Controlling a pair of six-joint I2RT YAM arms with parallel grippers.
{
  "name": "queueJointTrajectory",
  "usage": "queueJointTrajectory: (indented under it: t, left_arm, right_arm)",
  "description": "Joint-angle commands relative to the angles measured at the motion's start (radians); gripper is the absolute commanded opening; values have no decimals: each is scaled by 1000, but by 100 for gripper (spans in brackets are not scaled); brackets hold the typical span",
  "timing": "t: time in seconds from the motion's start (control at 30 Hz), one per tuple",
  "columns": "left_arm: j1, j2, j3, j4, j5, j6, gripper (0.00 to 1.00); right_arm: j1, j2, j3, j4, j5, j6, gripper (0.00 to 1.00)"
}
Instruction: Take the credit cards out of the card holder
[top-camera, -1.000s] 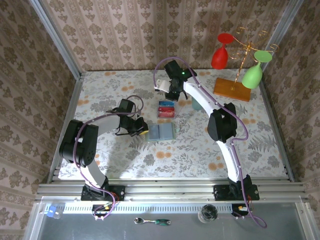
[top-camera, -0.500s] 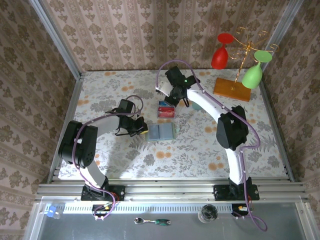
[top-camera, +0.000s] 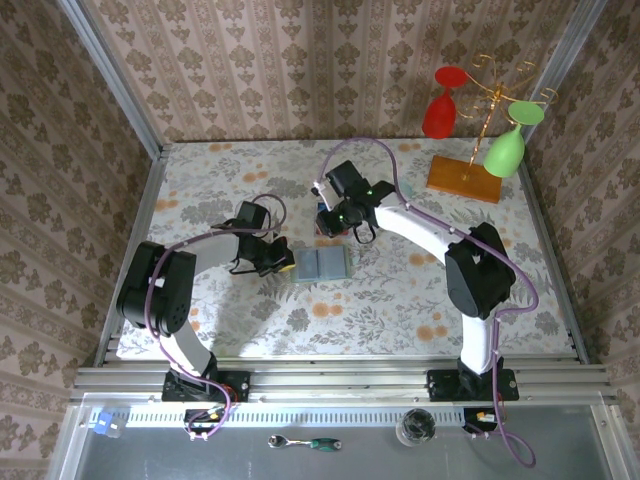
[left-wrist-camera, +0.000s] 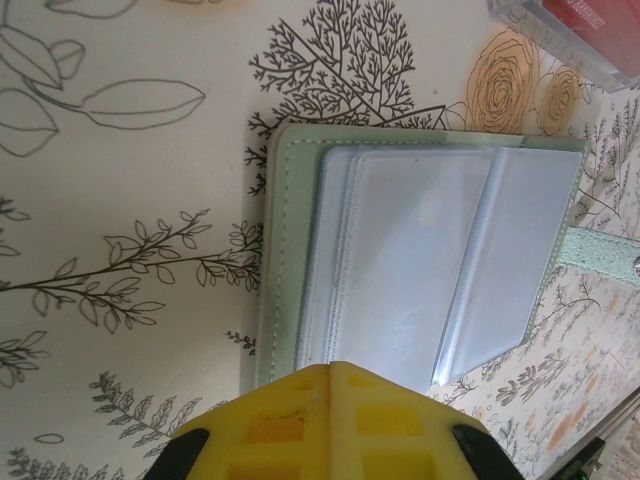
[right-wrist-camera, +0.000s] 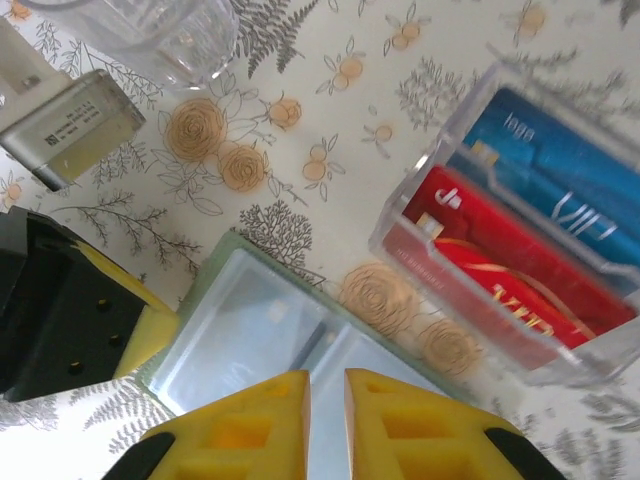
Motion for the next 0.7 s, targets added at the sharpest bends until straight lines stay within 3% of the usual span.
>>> queueJointTrajectory:
  t: [0.0,0.43,0.67]
  left_arm:
    - [-4,6,-12,-21,-19,28,0]
    - [-10,52,-20,-8,-14,28,0]
    - [-10,47,-27,-8,-20,25,0]
  right_arm:
    - [6,-41,-48,65,-41,193,16]
    - [23,-41,-184,170,-121,396,15]
    - [26,18,-164,173,-198,519,14]
